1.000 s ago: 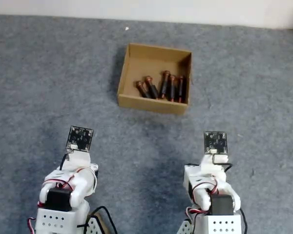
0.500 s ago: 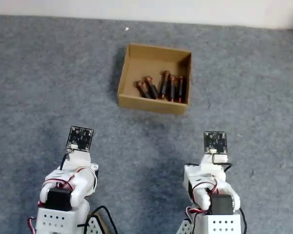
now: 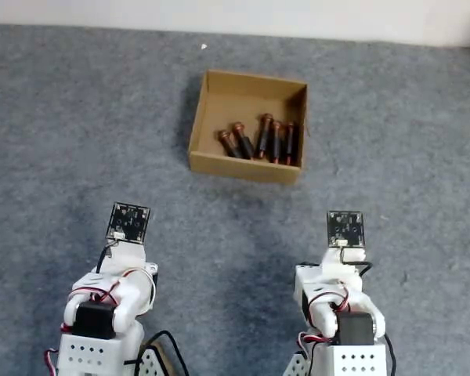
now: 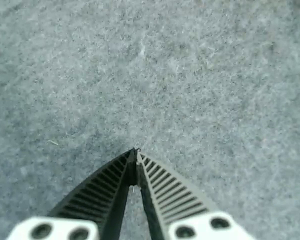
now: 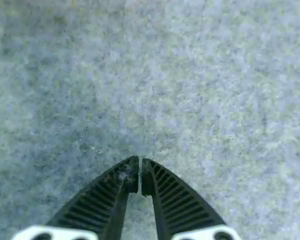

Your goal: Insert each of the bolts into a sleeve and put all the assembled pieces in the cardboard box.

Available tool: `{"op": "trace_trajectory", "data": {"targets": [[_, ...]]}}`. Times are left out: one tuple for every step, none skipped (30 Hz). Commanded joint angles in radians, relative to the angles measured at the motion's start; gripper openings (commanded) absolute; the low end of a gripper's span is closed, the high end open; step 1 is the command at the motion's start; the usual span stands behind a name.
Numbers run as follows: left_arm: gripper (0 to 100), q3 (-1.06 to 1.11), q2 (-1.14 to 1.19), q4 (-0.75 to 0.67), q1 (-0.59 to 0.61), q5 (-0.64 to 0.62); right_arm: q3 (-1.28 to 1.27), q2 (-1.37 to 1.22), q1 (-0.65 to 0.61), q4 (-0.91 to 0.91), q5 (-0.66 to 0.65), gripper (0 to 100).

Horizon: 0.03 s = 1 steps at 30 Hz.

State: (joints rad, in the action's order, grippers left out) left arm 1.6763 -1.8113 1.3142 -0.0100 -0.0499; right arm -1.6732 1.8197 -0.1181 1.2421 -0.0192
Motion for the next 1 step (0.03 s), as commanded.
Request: {"op": "trace_trajectory", "data": {"targets": [[1,0.019,-0.004,0.005,0.010,0.014,-0.139,0.013,0.012,0.008,0.006,0.4]]}}
